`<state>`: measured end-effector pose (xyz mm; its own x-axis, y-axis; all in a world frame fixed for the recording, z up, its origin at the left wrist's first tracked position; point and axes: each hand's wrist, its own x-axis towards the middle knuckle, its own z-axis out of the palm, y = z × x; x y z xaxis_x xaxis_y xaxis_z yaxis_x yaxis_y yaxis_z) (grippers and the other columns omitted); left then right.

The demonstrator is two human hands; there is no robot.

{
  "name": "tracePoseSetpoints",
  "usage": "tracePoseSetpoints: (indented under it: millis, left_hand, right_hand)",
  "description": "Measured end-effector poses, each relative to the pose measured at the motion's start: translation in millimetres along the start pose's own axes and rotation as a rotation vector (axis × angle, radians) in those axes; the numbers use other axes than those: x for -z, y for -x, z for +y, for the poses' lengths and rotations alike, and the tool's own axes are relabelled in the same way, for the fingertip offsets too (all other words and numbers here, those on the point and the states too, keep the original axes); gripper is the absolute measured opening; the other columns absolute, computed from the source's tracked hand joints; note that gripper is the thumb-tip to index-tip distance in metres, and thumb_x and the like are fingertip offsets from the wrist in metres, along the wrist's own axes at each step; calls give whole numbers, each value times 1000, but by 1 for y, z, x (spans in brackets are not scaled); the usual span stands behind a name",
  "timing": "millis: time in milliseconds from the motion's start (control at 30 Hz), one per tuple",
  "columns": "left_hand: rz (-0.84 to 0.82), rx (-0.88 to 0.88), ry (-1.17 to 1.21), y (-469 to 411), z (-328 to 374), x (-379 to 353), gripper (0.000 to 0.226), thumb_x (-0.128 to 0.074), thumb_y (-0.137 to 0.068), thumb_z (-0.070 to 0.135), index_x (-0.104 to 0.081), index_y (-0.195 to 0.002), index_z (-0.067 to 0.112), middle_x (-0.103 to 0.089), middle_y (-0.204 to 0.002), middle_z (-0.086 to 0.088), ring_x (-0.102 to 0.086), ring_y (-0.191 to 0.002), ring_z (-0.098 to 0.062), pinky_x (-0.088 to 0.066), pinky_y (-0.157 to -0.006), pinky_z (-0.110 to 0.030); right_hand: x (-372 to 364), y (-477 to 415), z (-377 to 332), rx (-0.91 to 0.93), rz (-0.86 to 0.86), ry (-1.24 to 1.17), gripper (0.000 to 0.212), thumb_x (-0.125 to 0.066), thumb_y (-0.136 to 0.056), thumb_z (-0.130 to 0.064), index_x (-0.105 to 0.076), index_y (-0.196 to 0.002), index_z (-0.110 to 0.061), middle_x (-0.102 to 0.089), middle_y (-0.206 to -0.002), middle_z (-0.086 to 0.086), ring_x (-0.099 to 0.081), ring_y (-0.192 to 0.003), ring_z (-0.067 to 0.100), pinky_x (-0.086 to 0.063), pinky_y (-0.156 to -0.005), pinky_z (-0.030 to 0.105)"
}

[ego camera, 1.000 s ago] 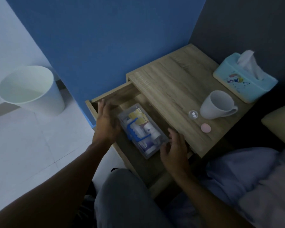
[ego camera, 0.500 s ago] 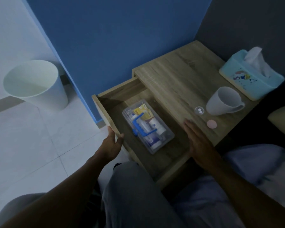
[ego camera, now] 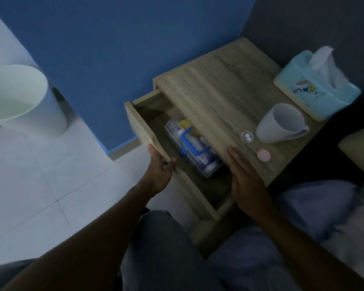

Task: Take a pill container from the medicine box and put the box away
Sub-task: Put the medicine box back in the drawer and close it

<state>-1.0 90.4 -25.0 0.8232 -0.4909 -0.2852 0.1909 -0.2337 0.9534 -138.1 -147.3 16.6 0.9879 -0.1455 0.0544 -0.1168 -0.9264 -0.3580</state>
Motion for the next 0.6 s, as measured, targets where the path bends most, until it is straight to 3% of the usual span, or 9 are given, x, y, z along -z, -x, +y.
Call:
tracePoseSetpoints:
  millis: [133, 233, 333, 467, 600]
  left_hand:
    - [19, -69, 1, -16, 12, -25, 86, -53, -97, 24, 14, -152, 21, -15, -159, -1, -30, -142, -16, -43, -105, -29]
    - [1, -29, 23, -33, 16, -37, 90, -51, -97, 26, 22, -150, 21, -7, -162, -1, -23, -146, -25, -38, -111, -47]
    - [6, -10, 14, -46, 18, -49, 92, -48, -97, 34, 26, -149, 20, 2, -163, -2, -12, -149, -28, -27, -117, -50]
    - [17, -13, 9, -58, 22, -63, 92, -44, -97, 38, 30, -147, 16, 15, -163, -3, 6, -150, -27, -15, -120, -52]
    - [23, -20, 6, -66, 23, -70, 90, -42, -98, 38, 29, -148, 16, 16, -163, -2, 8, -150, -24, -11, -121, -51]
  right_hand:
    - [-3, 1, 0, -20, 13, -43, 61, -47, -98, -2, -32, -156, -14, -27, -165, 3, -19, -154, 15, -20, -125, 39]
    - [-2, 0, -2, -15, 25, -31, 57, -42, -99, -7, -34, -155, -12, -29, -164, 4, -21, -153, 14, -18, -125, 36]
    - [-1, -1, -4, -36, 25, -53, 55, -40, -99, -12, -35, -154, -12, -30, -164, 3, -21, -153, 13, -16, -125, 32]
    - [1, -2, -6, -34, 1, -106, 54, -38, -101, -16, -34, -155, -11, -29, -164, 3, -21, -153, 13, -27, -122, 44]
    - [2, -2, -8, -41, -23, -74, 57, -27, -101, -27, -31, -156, -12, -25, -166, 3, -18, -154, 15, -28, -121, 47]
